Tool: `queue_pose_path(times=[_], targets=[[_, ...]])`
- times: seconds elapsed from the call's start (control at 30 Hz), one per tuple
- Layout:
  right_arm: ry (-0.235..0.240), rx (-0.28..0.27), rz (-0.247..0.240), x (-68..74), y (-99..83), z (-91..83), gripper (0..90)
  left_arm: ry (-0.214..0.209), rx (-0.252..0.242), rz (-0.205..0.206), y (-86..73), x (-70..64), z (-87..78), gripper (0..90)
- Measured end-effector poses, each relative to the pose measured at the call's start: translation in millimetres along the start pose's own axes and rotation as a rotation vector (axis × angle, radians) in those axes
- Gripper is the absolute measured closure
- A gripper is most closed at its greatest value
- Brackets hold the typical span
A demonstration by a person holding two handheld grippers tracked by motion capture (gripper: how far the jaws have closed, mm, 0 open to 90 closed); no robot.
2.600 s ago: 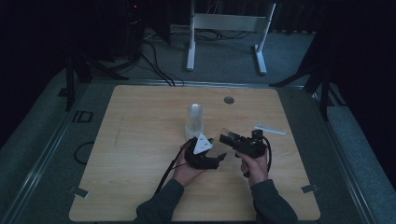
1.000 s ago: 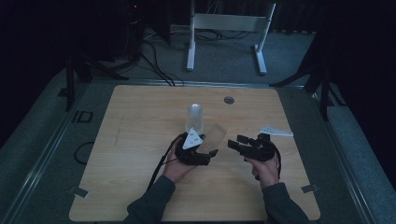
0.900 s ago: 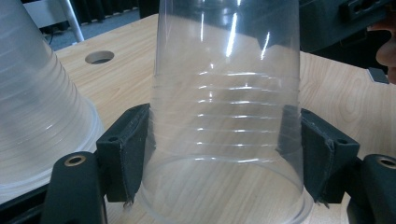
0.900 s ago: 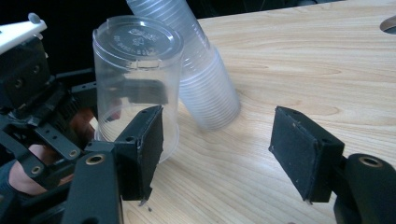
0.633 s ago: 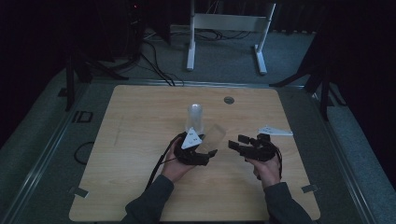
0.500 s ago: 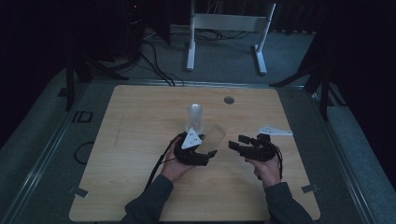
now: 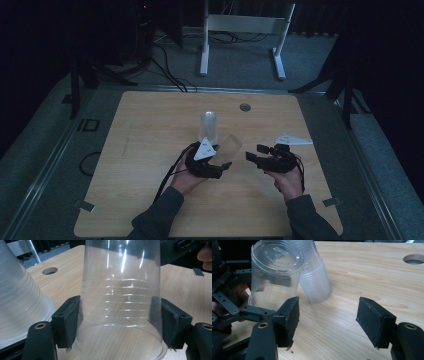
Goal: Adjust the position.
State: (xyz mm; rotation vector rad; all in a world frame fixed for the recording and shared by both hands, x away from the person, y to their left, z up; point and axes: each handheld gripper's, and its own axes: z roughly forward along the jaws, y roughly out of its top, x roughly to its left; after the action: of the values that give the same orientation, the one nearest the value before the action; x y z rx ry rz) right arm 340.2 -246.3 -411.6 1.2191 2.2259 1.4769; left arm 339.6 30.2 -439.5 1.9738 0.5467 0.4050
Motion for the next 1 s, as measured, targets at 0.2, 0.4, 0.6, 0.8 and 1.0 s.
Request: queue_pose_path(times=[0.2, 0.4, 0.6, 0.8, 1.0], targets=[[-0.007, 0.011, -0.022, 0.6, 2.2, -2.5, 34.2, -0.007, 0.007, 0.015, 1.2, -0.1, -1.0, 27.0], [-0.021, 0.025, -0.049, 1.9, 4.0, -5.4, 34.2, -0.010, 0.017, 0.027, 1.5, 0.2, -1.6, 27.0], [-0.019, 0.040, -0.072, 2.8, 6.3, -7.6, 34.1, -0.018, 0.030, 0.042, 2.1, 0.4, -2.1, 27.0], [-0.024, 0.059, -0.101, 4.3, 8.7, -9.1, 34.1, -0.027, 0.042, 0.055, 2.6, 0.1, -2.5, 27.0], [-0.017, 0.089, -0.137, 5.8, 10.4, -9.5, 34.0, -0.033, 0.047, 0.059, 2.3, 0.0, -3.1, 27.0]])
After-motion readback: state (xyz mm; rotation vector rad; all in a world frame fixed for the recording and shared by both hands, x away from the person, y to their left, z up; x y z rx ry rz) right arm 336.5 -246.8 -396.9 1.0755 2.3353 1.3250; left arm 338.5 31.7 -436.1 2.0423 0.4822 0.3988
